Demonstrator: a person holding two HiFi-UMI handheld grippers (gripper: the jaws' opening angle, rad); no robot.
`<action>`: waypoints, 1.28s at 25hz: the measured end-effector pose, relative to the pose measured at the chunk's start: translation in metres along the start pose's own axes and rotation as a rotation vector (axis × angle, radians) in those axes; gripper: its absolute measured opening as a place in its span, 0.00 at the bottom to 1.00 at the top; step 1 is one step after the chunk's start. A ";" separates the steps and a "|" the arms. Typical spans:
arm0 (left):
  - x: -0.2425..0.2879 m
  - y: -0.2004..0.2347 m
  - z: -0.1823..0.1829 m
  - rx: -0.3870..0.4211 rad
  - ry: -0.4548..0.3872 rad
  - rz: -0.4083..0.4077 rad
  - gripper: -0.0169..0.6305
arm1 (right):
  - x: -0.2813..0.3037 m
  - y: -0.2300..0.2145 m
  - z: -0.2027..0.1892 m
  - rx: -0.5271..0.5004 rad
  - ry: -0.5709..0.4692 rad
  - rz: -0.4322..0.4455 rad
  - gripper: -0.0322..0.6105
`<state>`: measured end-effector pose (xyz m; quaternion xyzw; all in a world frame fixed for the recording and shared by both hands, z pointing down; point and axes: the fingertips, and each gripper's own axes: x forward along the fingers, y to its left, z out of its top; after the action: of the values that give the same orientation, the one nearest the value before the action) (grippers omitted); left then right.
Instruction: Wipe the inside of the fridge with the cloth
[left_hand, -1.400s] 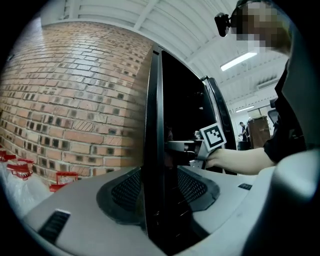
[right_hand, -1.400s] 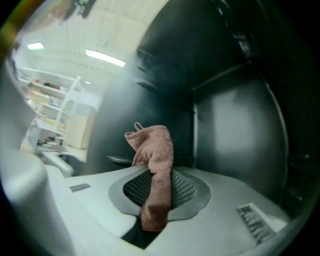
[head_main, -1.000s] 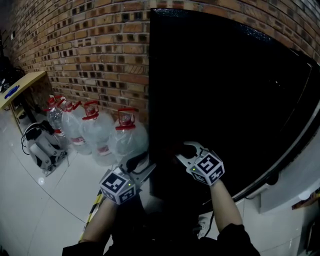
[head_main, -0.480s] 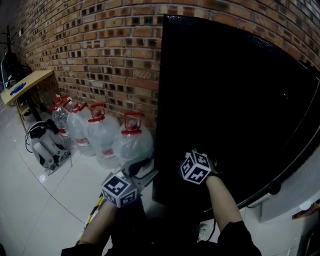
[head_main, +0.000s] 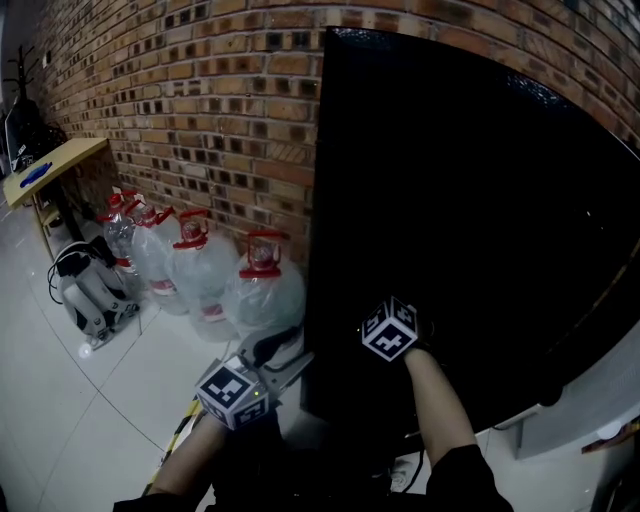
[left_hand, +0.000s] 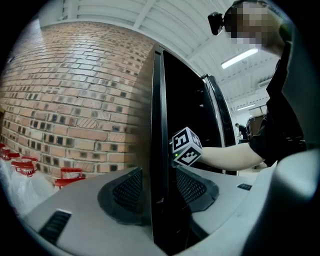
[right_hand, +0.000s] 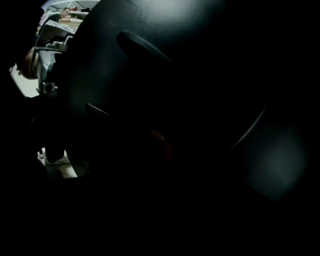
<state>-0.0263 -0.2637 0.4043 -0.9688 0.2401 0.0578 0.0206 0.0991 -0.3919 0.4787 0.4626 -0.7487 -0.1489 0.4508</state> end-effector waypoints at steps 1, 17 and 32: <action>0.001 0.001 0.001 -0.003 -0.009 0.004 0.36 | 0.005 -0.001 0.002 -0.002 -0.006 0.014 0.17; -0.001 0.037 -0.005 -0.096 -0.015 0.063 0.36 | 0.054 -0.055 -0.018 0.095 -0.003 0.000 0.17; -0.004 0.007 0.002 -0.105 -0.049 -0.070 0.36 | 0.073 -0.098 -0.039 0.124 0.129 -0.227 0.17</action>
<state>-0.0328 -0.2678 0.4024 -0.9746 0.2021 0.0934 -0.0224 0.1738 -0.4965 0.4764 0.5798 -0.6689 -0.1223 0.4489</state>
